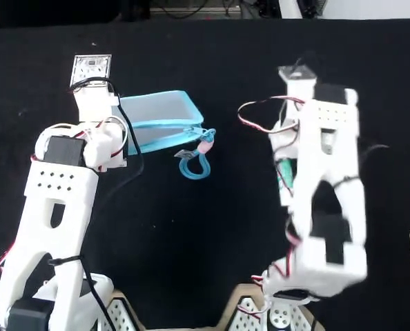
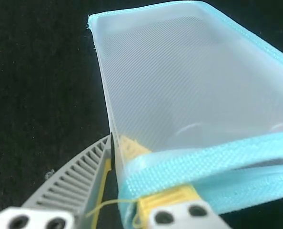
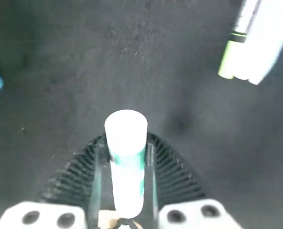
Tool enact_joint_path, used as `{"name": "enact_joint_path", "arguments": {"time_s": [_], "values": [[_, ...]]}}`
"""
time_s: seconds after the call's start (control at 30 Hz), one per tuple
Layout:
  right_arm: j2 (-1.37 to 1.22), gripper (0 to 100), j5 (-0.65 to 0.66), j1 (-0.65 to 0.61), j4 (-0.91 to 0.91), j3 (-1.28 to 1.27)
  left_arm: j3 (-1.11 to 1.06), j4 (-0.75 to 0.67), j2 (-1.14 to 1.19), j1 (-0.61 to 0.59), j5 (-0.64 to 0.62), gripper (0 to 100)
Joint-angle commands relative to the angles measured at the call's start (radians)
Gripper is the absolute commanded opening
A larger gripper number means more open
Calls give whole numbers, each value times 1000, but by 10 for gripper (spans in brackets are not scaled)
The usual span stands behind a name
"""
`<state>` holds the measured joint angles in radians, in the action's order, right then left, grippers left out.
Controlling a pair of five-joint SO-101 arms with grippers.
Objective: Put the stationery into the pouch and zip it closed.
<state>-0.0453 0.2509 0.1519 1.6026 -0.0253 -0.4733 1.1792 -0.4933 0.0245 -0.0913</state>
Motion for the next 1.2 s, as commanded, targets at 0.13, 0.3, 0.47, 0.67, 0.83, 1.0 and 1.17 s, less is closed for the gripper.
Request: {"name": "enact_joint_path", "arguments": {"time_s": [0.13,0.3,0.47,0.67,0.83,1.0,1.17], "values": [[429,11,0,-23,21,50,-35,18,11,-5,-8,30],[627,11,-63,-173,-60,-8,-36,18,11,-5,-8,30],[829,11,-149,-382,-229,-88,-38,18,11,-5,-8,30],[974,11,-152,-575,-634,-384,-38,18,11,-5,-8,30],[1073,11,-147,-690,-896,-602,-38,21,11,-5,-8,30],[1121,11,-147,-755,-1117,-768,-39,20,11,-5,-8,30],[1119,11,-147,-755,-1363,-920,-39,23,11,-5,-8,30]]}}
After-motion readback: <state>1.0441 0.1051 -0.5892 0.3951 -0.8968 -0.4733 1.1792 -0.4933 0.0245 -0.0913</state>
